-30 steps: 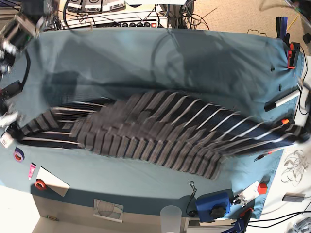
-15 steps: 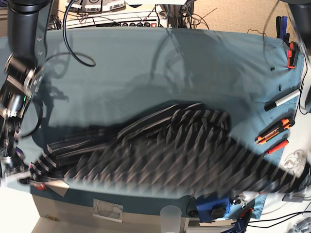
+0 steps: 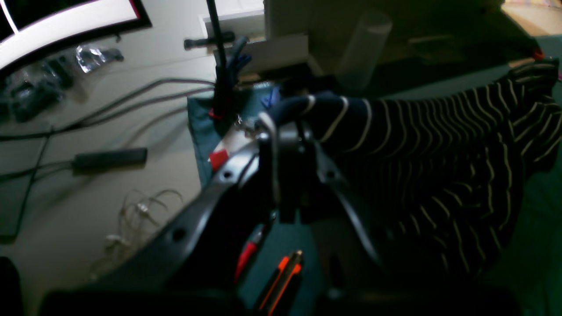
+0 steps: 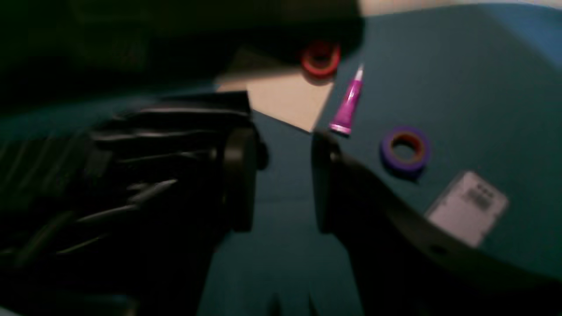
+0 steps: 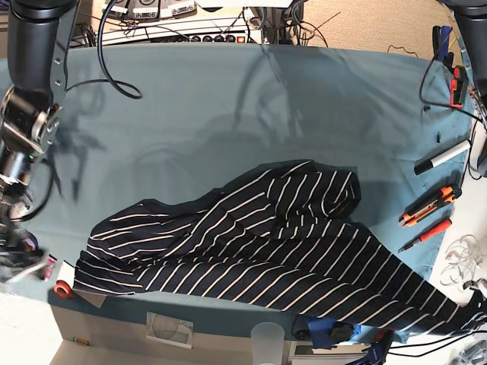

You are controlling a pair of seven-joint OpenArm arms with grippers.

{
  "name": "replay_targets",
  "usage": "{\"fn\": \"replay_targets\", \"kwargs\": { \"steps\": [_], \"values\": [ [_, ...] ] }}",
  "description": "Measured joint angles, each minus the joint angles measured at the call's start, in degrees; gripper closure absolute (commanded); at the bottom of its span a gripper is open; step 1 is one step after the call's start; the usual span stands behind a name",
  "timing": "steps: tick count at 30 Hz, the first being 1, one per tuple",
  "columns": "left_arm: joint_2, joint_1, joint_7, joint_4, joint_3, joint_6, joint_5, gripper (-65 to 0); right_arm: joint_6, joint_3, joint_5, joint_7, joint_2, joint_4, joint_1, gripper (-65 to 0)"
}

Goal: Layout the t-shirt on the table in an organized manner, then fold the t-shirt properly
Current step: 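Release the shirt and lay it spread on the table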

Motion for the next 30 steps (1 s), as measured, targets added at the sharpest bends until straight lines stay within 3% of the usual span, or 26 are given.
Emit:
{"fn": "replay_targets", "kwargs": {
  "steps": [4,7,9,14,17,20,24,30],
  "values": [
    [0.0,0.0,4.9,0.0,0.0,0.1,-1.9,0.0,4.4,7.6,14.8,-13.8,-1.0,13.1,-6.0,-20.9],
    [0.0,-0.1,5.2,0.0,0.0,0.1,-2.7,0.0,3.9,10.1,15.0,-19.5,-4.6,18.8,-13.5,-20.8],
    [-0.2,-0.1,5.2,0.0,0.0,0.1,-3.0,0.0,4.0,10.4,14.7,-19.5,-7.9,20.3,-19.4,-20.8],
    [-1.3,0.0,5.2,0.0,-0.1,0.1,-2.9,0.0,0.4,10.5,13.3,-9.6,-12.9,20.8,-29.3,-20.8],
    [-1.1,-0.1,5.2,0.0,0.0,0.1,-3.0,0.0,-1.0,10.6,8.9,-6.6,-17.0,20.9,-31.6,-20.8],
    [-1.1,0.0,5.2,0.0,0.0,0.1,-3.0,0.0,-1.3,10.6,8.6,-3.0,-22.0,20.9,-31.8,-20.8],
    [-1.1,-0.1,5.2,0.0,0.0,0.1,-4.0,0.0,-7.4,10.4,5.1,4.4,-26.8,20.9,-31.3,-20.8],
    [-1.1,-0.1,5.2,0.0,0.0,0.1,-4.3,0.0,-9.6,10.6,2.5,5.7,-30.3,20.1,-29.0,-20.8]
  ]
}}
